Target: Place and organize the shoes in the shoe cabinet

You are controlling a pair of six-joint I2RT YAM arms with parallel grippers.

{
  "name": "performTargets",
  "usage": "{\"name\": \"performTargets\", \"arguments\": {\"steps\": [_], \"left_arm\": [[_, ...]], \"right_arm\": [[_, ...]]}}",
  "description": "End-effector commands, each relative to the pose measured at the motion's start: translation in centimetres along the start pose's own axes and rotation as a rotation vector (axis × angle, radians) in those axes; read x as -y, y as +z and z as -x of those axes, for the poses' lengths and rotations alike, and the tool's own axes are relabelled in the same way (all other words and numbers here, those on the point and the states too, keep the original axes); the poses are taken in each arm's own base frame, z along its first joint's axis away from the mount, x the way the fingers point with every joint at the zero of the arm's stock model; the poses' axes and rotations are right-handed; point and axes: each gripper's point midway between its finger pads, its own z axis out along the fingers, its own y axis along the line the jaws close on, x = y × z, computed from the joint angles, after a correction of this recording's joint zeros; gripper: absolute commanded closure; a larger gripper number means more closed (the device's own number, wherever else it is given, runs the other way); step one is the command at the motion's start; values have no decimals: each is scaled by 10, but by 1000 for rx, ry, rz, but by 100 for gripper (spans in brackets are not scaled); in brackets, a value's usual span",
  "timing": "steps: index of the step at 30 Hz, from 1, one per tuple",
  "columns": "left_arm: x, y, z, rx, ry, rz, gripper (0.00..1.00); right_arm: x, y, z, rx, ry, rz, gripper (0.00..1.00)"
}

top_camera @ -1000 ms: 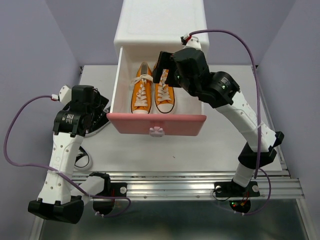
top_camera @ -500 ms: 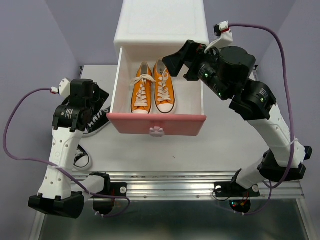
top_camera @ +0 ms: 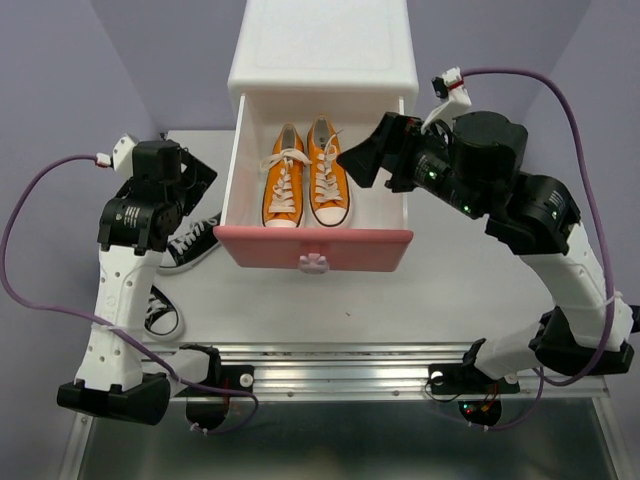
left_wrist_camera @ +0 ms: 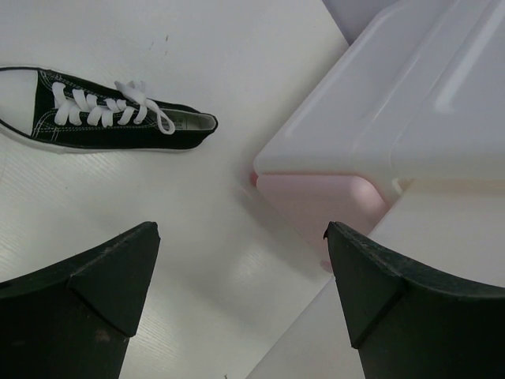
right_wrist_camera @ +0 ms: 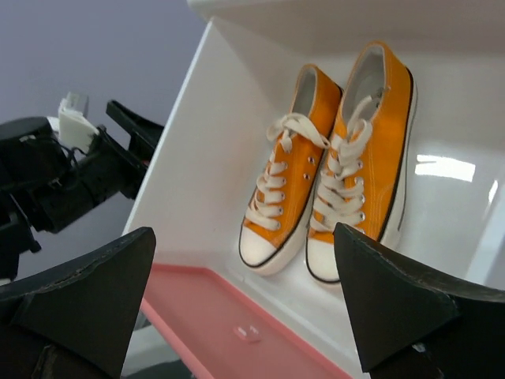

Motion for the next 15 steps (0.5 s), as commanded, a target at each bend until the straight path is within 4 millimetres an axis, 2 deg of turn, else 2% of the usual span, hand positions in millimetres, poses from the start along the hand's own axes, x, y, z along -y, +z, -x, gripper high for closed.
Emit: {"name": "performTargets", "arguments": {"steps": [1,4,6,8,9,11,13,15], "left_arm": [[9,-13,17,40,38,-36,1],[15,-21,24,50,44,-64,1],[20,-27,26,45,65,-86,1],[15,-30,25,33,81,-68,1],[10,-33,24,28,98,-59,1],[3,-39,23,28,100,-44,1],[-8,-46,18,5,107,-16,1],[-15,-60,14,-8,112,-36,1]], "right_arm": [[11,-54,6,14,88,2,0],[31,-82,3,-7,117,-61,0],[50,-96,-18,-87,113,-135,0],[72,-102,-42,-163,93,-219,0],[83,-106,-40,-133,109,-274,0],[95,-104,-37,-92,117,-330,0],[96,-98,-20,-15,89,-343,0],[87,-89,5,69,49,-323,0]]}}
